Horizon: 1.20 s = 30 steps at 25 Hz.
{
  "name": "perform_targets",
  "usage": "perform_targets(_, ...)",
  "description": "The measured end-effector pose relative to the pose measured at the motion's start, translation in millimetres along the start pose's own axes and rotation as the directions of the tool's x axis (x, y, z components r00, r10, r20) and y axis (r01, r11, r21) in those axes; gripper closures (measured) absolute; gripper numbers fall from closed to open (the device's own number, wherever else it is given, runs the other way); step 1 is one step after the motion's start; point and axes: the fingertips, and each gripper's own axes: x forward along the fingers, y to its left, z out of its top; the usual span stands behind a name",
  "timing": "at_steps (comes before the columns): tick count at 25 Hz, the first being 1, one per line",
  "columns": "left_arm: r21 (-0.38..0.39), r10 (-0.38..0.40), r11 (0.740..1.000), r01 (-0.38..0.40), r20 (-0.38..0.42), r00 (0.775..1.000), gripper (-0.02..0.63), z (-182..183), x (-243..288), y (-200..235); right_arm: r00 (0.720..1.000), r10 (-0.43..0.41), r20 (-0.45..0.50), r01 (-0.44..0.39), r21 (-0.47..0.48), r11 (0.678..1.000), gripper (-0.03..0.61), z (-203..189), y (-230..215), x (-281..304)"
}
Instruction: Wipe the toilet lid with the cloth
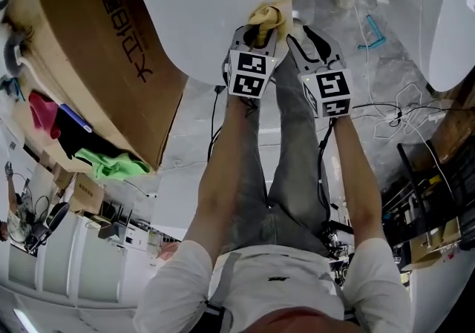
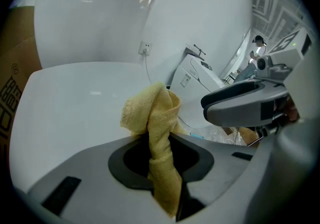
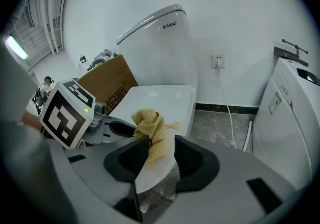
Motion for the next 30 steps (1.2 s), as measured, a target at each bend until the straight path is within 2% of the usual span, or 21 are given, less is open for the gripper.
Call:
perform_targets(15, -0.049, 0.046, 0.998, -0.046, 0.009, 0.999, 0.509, -33, -49, 60, 0.999, 0.048, -0.014, -0.049, -0.064, 0.997, 0.402, 16, 68, 27)
perform_targets(30, -0.121, 0.149, 0.982, -0.147, 0.003, 0.989, 0.509, -67, -97, 129, 0.996, 0.084, -0.035, -0.087, -0.110, 0.990, 0.402, 27, 113, 47)
